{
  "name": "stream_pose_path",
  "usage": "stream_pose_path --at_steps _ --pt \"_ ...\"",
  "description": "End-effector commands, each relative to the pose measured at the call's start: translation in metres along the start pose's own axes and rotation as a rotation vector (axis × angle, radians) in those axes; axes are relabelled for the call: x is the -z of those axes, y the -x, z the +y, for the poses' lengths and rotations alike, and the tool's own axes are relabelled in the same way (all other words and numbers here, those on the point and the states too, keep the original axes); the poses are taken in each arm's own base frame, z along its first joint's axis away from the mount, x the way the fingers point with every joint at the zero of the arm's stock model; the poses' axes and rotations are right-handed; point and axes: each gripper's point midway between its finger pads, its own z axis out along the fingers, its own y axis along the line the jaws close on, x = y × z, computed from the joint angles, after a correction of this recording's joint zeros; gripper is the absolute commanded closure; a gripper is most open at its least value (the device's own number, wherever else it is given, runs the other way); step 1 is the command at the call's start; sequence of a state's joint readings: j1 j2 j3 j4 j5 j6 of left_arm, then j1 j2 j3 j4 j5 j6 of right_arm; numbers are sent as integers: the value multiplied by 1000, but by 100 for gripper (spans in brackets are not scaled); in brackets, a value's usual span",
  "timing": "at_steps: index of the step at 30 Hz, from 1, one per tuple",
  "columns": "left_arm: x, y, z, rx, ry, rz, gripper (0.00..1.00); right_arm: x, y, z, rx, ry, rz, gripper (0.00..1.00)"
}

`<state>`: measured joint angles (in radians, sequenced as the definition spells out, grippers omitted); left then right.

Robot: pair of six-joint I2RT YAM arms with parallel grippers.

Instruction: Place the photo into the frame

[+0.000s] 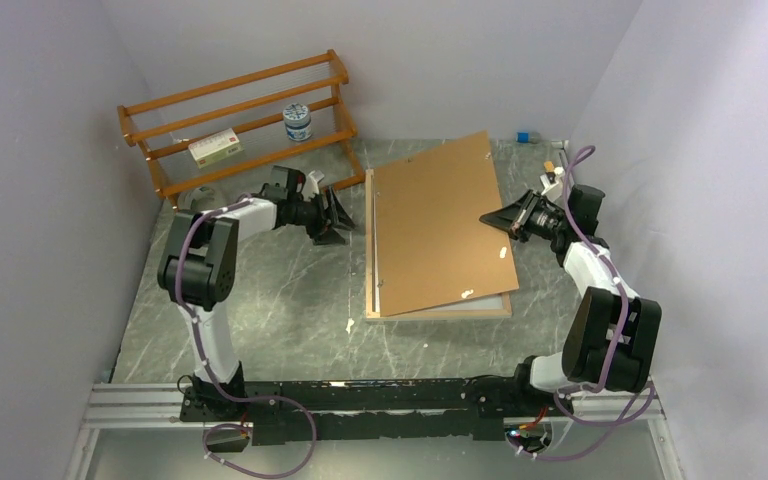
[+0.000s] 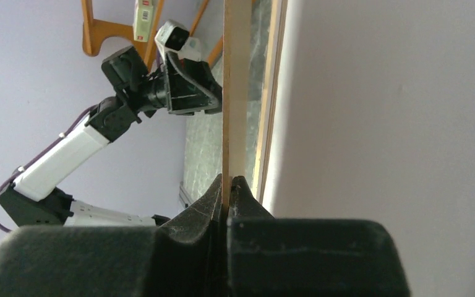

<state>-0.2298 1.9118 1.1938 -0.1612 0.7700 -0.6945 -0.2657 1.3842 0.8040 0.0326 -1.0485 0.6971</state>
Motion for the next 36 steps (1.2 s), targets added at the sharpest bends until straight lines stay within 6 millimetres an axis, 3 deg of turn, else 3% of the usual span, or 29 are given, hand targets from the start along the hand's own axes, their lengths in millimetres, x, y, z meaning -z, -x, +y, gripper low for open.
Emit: stream_pose_path --at_steps 1,11,25,36 --pt "-18 21 -8 -83 -16 -30 34 0 18 16 95 39 -6 100" --pt "-45 29 5 -68 -40 -4 53 -12 21 -10 21 -8 -7 100" --pt "-72 10 22 -30 -32 90 53 -28 21 -16 52 36 -5 100" --pt "-79 5 30 -7 -2 117 60 -38 17 -33 22 26 15 100"
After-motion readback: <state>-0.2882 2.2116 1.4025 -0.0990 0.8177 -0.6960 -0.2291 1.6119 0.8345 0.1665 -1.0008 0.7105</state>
